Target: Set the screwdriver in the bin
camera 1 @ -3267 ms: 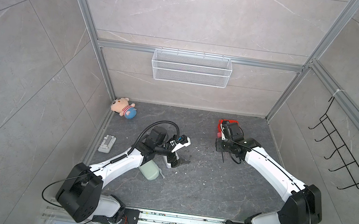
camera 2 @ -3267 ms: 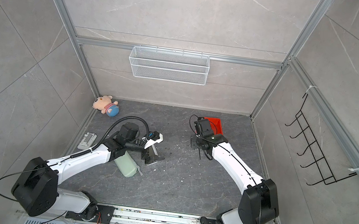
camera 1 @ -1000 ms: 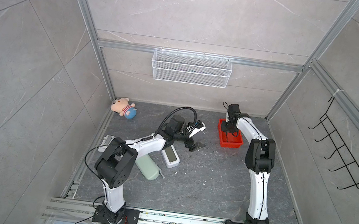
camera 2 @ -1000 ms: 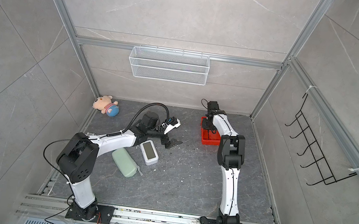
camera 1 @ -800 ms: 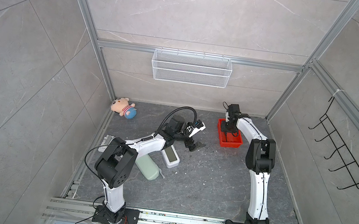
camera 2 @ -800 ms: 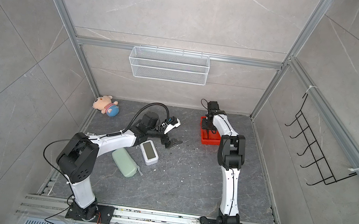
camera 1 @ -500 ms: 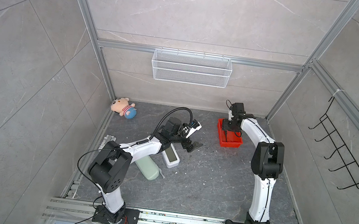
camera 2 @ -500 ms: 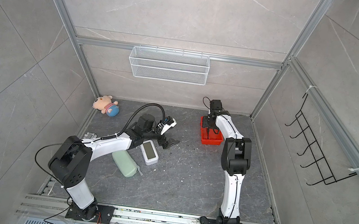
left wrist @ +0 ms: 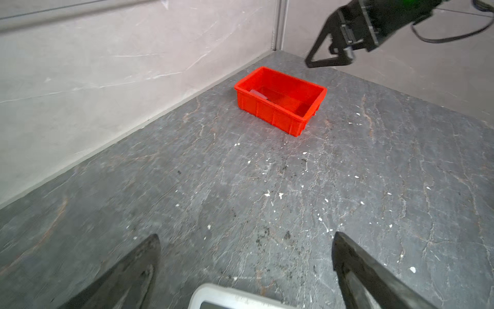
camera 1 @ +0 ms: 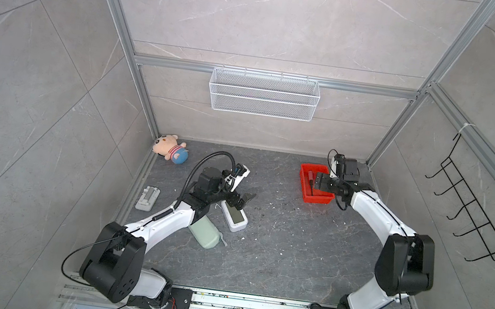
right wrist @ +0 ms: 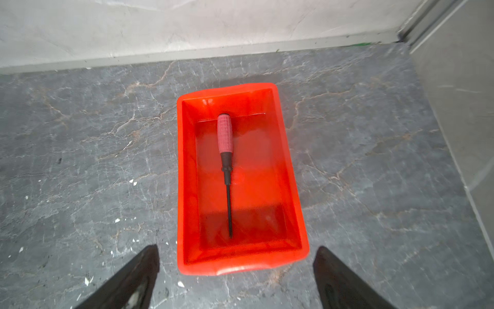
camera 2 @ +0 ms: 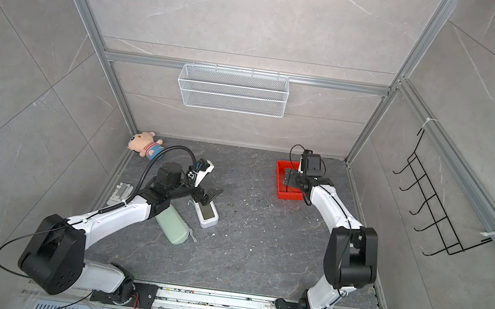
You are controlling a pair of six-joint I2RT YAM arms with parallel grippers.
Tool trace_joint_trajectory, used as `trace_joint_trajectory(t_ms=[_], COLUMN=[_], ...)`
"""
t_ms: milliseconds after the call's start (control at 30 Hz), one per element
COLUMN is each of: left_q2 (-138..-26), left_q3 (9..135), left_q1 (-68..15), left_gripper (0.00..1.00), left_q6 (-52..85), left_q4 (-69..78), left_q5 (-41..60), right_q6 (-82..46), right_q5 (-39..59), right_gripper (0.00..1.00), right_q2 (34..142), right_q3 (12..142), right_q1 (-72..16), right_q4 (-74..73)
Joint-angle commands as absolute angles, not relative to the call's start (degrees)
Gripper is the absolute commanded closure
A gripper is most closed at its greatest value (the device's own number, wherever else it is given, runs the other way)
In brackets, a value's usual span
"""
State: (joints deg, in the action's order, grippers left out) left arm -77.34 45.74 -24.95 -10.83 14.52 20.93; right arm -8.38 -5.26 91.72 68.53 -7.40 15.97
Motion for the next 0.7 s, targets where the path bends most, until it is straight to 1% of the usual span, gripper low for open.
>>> trace_joint_trajectory(t_ms=[0,167,300,367,400,533,667], left_q2=[-72.9,-67.1,-64.4,-63.4,-62.8,-61.5,-63.0], left_q3=[42.1,35.5,30.9,28.5,27.4,22.8,17.8], left_q1=[-21.5,-14.6,-7.8,-4.6,-3.4,-0.2,1.7], left_gripper=[0.00,0.00,0.00,0.00,0.00,0.00,0.00], left_q6=[-7.8,-5.4,-2.9,-2.9,-2.9,-4.0,-4.1], left_q4=[17.5,20.8,22.9,23.8,24.5,27.0,32.7], left_q5=[19.3,17.9,16.9,15.4,13.8,6.7,-0.3], right_q6=[-9.0,-5.0,-3.0,-3.8,-4.2,-4.0,-2.2], right_q5=[-7.7,-10.1,-10.8,-12.3,-13.0,-14.2,-11.0], right_gripper=[0.06,0.06,0.05,0.04,0.01,0.01,0.01], right_q2=[84.9,76.4,71.2,69.2,68.3,67.9,72.1], right_q3=[61.5,47.5,39.2,35.7,34.0,26.5,21.4], right_q1=[-7.3,-7.1,-7.1,-7.1,-7.1,-7.1,-7.1], right_q4=[6.7,-4.7,-11.1,-13.7,-15.0,-24.9,-34.6])
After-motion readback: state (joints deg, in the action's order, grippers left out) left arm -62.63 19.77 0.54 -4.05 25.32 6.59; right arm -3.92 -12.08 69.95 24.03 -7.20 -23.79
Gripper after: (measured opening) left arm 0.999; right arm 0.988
